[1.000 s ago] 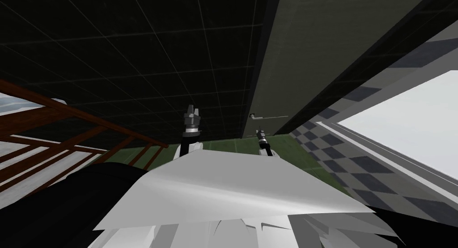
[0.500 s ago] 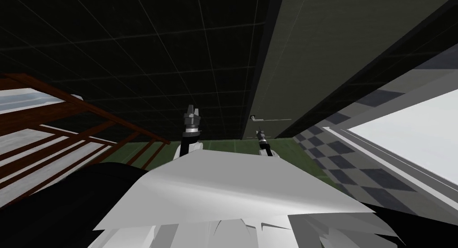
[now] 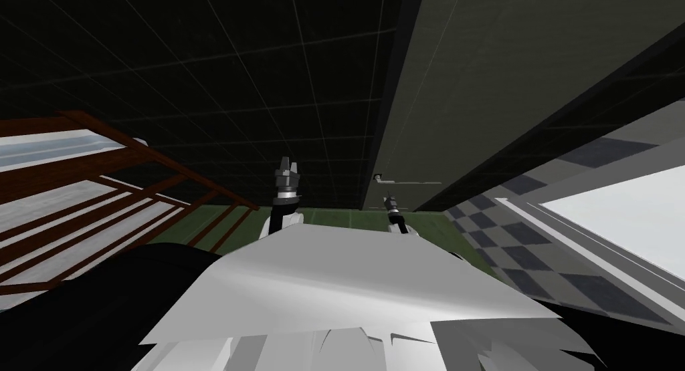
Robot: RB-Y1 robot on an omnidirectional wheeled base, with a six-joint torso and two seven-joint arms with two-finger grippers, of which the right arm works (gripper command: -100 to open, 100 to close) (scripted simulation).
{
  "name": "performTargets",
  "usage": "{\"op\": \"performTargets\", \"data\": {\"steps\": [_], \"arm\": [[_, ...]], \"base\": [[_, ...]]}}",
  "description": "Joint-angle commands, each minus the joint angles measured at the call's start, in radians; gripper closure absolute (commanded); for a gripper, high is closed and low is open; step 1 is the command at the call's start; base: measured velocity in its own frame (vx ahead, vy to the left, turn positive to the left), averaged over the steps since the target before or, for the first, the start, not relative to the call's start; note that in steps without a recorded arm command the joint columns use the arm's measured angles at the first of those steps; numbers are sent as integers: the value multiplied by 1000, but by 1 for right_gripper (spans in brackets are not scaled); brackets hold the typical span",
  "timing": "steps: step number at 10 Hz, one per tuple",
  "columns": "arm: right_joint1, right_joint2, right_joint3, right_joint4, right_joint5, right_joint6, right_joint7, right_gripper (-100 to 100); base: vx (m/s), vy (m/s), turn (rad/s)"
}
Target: Pull the door open
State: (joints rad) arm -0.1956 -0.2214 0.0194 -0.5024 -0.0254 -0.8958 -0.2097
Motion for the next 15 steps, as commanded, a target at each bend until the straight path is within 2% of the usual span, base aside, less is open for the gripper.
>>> {"op": "performTargets", "data": {"steps": [1,2,3,4,6,7,8,9,11,12,15], "arm": [[-12,-2,1,32,-2,-6,-3,-100],[-9,-1,0,21,-1,-5,-2,-100],[7,-13,-17,20,-20,-8,-1,-100],[7,-13,-17,20,-20,-8,-1,-100],[31,-30,-44,14,-47,-12,2,-100],[31,-30,-44,-17,-47,-12,2,-100],[31,-30,-44,10,-47,-12,2,-100],[50,-43,-65,9,-68,-15,4,-100],[60,-50,-76,7,-79,-16,5,-100],[78,-62,-96,2,-99,-19,7,-100],[108,-84,-130,-5,-134,-23,10,-100]], "base": [[32,-105,119],[14,-51,28],[75,5,251],[88,13,172],[127,17,253],[86,4,64],[24,5,-23],[63,1,239],[93,-9,188],[93,-11,254],[129,-44,272]]}}
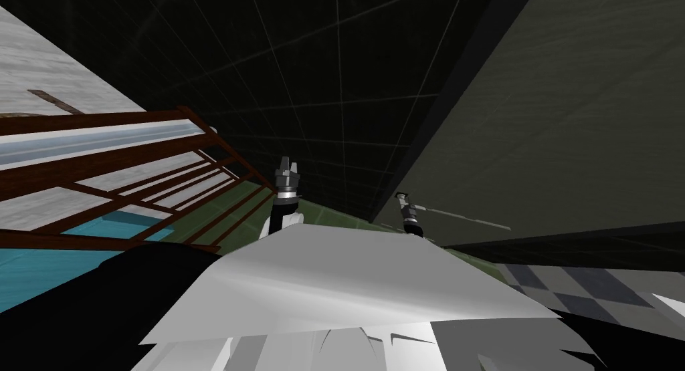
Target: Pull the door open
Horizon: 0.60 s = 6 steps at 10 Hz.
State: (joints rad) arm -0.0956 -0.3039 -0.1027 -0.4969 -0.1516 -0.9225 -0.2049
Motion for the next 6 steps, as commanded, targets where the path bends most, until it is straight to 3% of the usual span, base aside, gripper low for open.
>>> {"op": "performTargets", "data": {"steps": [1,2,6], "arm": [[0,0,0,0,0,0,0,-100],[0,0,0,0,0,0,0,100],[0,0,0,0,0,0,0,100]], "base": [[64,-39,51],[-8,5,-45],[-15,7,-4]]}}
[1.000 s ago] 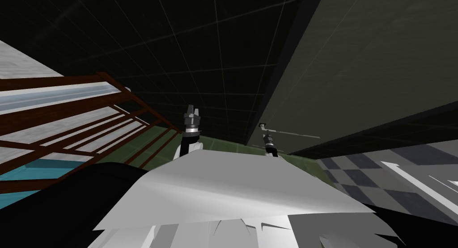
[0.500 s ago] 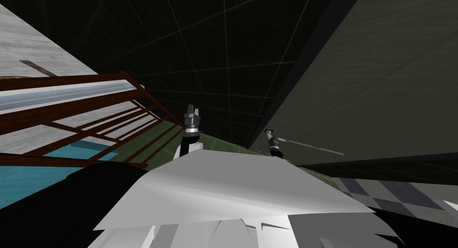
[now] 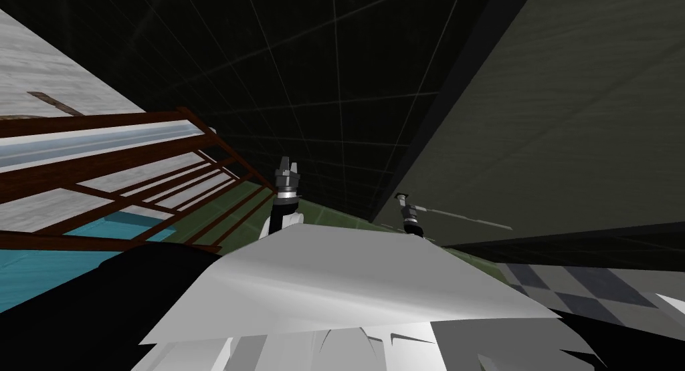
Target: Pull the door open
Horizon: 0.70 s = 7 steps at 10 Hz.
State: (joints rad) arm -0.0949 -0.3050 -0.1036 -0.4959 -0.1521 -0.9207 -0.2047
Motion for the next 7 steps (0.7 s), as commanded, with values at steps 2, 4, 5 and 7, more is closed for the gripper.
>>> {"op": "performTargets", "data": {"steps": [2,4,5,7], "arm": [[6,-9,14,-3,9,-8,-16,100],[12,-17,27,-5,17,-15,-31,100],[16,-23,37,-7,23,-21,-42,100],[25,-36,57,-11,37,-32,-66,100]], "base": [[-63,-14,38],[-185,-37,81],[-202,-33,79],[-204,-44,90]]}}
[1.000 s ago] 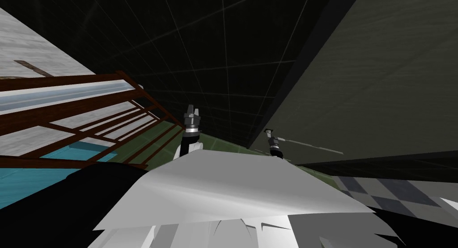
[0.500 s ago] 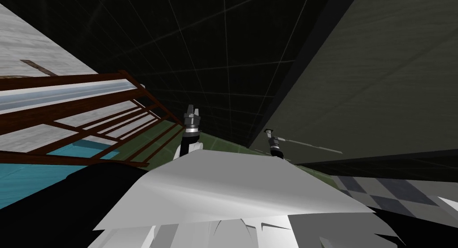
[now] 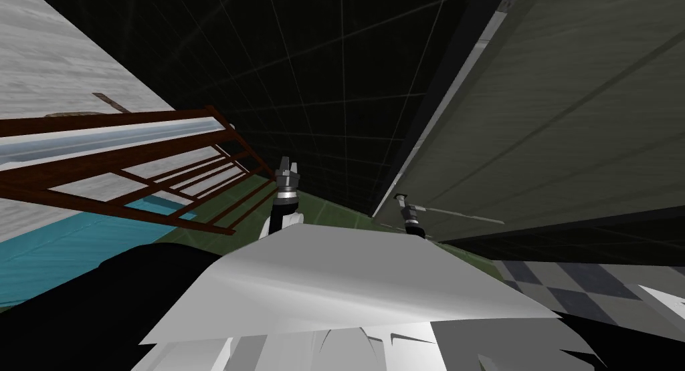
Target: Pull the door open
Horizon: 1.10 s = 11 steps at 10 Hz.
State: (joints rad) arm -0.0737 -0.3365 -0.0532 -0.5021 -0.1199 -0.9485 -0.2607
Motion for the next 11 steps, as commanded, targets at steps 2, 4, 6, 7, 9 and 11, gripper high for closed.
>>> {"op": "performTargets", "data": {"steps": [2,4,6,7,9,11], "arm": [[15,-20,31,-9,20,-18,-37,100],[23,-31,49,-13,31,-28,-58,100],[37,-37,58,-14,36,-41,-68,100],[41,-41,62,-15,38,-46,-72,100],[68,-60,80,-24,48,-76,-98,100],[89,-76,96,-32,57,-100,-118,100]], "base": [[-225,-56,102],[-211,-57,83],[-121,-32,78],[-217,-60,126],[-194,-65,133],[-241,-74,137]]}}
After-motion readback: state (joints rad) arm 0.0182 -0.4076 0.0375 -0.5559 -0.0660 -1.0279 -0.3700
